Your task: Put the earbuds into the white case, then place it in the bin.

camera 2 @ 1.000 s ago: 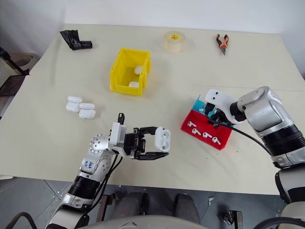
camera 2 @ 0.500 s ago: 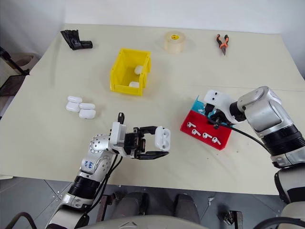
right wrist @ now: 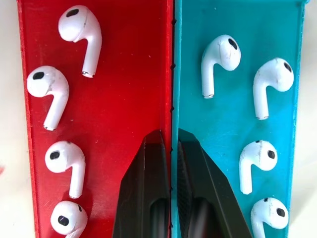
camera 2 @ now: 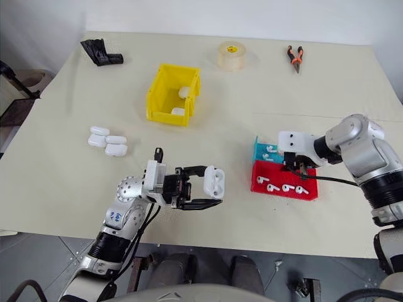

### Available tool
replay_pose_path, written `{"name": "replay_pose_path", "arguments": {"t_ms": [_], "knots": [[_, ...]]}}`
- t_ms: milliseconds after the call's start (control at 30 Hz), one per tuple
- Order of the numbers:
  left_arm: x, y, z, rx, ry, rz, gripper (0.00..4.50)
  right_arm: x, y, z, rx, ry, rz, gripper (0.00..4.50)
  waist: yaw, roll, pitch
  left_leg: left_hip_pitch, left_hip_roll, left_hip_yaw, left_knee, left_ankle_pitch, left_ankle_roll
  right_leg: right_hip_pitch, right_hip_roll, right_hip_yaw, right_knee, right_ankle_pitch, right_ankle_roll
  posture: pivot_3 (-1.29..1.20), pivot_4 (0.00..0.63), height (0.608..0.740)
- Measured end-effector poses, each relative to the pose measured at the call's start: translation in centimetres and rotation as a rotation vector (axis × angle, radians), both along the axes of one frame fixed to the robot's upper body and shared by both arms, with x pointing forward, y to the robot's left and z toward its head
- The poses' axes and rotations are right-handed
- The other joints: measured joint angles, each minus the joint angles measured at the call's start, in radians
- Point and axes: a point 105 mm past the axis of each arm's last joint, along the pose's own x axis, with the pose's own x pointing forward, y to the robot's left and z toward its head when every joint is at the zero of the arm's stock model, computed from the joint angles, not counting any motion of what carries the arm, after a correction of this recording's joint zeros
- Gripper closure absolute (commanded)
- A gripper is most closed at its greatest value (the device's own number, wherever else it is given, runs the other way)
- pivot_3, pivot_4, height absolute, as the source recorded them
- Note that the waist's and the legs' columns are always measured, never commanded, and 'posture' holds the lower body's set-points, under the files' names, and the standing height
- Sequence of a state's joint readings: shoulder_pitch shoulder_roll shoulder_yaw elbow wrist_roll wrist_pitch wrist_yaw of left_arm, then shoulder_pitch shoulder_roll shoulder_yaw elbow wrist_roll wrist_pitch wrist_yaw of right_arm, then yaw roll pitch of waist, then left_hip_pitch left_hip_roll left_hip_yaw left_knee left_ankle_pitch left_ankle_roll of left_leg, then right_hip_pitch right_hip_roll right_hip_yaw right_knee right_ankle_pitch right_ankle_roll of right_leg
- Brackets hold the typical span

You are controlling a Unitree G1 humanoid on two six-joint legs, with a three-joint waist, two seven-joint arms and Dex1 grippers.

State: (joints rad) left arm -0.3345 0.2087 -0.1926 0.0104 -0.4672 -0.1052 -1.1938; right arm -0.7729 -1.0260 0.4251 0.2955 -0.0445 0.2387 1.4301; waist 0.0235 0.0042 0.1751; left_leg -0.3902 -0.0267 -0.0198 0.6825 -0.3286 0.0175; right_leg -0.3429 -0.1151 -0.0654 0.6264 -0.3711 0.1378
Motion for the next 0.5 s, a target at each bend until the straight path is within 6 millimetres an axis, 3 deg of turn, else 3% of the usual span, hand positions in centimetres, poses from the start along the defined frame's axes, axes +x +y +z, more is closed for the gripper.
{"name": "replay_pose_path", "arguments": {"t_ms": [500], "knots": [[0.10, 0.19, -0.01, 0.003, 0.001, 0.007, 1.73, -0.46, -0.38, -0.22, -0.001, 0.020, -0.019, 4.47, 0.001, 0.000, 0.000, 0.001, 0.000, 0.000, 0.000, 0.000, 0.000, 0.001, 0.000, 0.000, 0.000, 0.000, 0.000, 0.00, 0.150, 0.740]]}}
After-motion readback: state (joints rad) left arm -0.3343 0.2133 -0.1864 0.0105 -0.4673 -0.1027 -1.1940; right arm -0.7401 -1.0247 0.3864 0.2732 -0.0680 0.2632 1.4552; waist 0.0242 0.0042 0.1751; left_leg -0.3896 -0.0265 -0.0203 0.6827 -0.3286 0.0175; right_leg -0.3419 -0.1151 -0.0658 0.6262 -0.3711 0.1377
